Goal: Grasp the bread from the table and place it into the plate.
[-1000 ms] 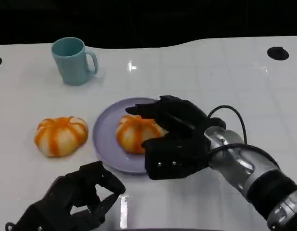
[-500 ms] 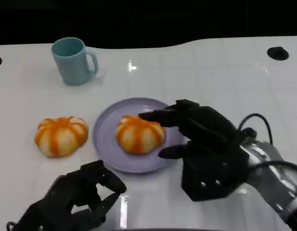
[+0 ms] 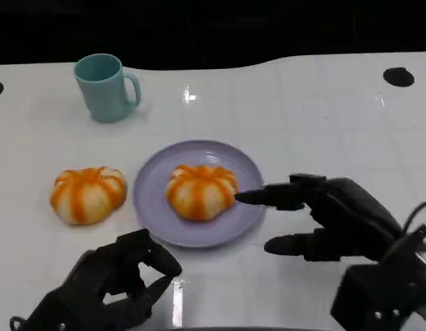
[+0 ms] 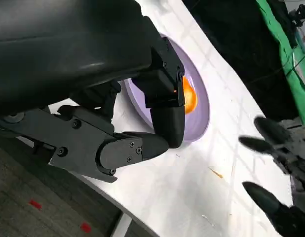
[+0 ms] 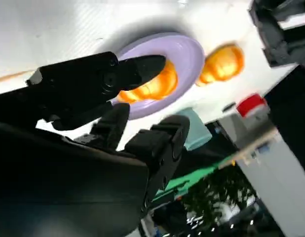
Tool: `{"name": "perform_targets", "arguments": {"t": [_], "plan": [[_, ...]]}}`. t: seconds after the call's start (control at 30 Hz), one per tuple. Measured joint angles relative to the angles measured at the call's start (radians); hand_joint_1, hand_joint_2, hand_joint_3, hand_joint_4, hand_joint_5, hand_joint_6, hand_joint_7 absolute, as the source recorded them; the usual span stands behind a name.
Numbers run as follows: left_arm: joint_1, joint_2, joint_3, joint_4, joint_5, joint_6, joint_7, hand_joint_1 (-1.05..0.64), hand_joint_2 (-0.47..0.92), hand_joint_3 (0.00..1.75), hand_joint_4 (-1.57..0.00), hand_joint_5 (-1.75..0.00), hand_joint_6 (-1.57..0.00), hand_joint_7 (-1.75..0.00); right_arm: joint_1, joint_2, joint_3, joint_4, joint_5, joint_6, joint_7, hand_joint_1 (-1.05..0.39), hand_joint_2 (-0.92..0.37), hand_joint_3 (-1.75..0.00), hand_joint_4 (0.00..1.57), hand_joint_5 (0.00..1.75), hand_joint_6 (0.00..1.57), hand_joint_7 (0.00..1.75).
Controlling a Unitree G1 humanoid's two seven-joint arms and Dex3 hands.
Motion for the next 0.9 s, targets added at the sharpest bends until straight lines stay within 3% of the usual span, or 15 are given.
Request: {"name": "perform_targets", "arguments": {"t": [0.03,0.07,0.1,0.13,0.2,0.43,0.6,0.9], "plan": [[0.000,0.000,0.000,0.000,0.000,-0.001,0.000,-0.31,0.84,0.61,-0.75,-1.75,-0.61,-1.33,0.016,0.000,-0.011,-0.016,0.007,0.000,0.000,-0.13,-0.86,-0.07,0.90,1.17,1.06,0.45],[0.000,0.000,0.000,0.000,0.000,-0.002,0.000,-0.31,0.84,0.61,-0.74,-1.75,-0.61,-1.32,0.026,0.000,-0.020,-0.027,0.010,-0.002,0.000,-0.09,-0.72,-0.36,0.91,1.27,1.06,0.58],[0.000,0.000,0.001,0.000,0.000,-0.002,0.000,-0.30,0.84,0.61,-0.74,-1.75,-0.61,-1.32,0.036,-0.002,-0.027,-0.035,0.014,-0.008,-0.001,-0.06,-0.49,-0.81,0.91,1.37,1.05,0.71],[0.000,0.000,0.001,0.000,-0.001,-0.002,0.000,-0.30,0.84,0.61,-0.74,-1.75,-0.61,-1.32,0.048,-0.004,-0.037,-0.040,0.022,-0.022,-0.001,-0.05,-0.39,-0.99,0.91,1.41,1.05,0.77],[0.001,-0.002,0.003,-0.001,-0.003,0.000,0.000,-0.30,0.84,0.61,-0.74,-1.75,-0.61,-1.32,0.070,-0.009,-0.053,-0.049,0.037,-0.037,0.001,-0.04,-0.31,-1.19,0.92,1.46,1.03,0.86],[0.008,-0.002,0.004,-0.002,-0.003,-0.001,0.000,-0.33,0.83,0.61,-0.73,-1.75,-0.62,-1.31,0.178,-0.039,-0.097,-0.192,0.070,0.017,0.068,0.03,-0.29,-1.30,0.90,1.64,0.92,1.10],[0.009,-0.002,0.008,-0.001,-0.016,-0.003,-0.001,-0.33,0.83,0.61,-0.73,-1.75,-0.62,-1.30,0.253,-0.050,-0.123,-0.271,0.080,0.049,0.091,0.07,-0.26,-1.38,0.92,1.69,0.90,1.16],[0.009,0.006,0.017,0.007,-0.032,-0.009,-0.002,-0.32,0.84,0.59,-0.72,-1.75,-0.63,-1.28,0.362,-0.028,-0.143,-0.316,0.058,0.056,0.036,0.08,-0.18,-1.52,0.94,1.75,0.88,1.27]]}}
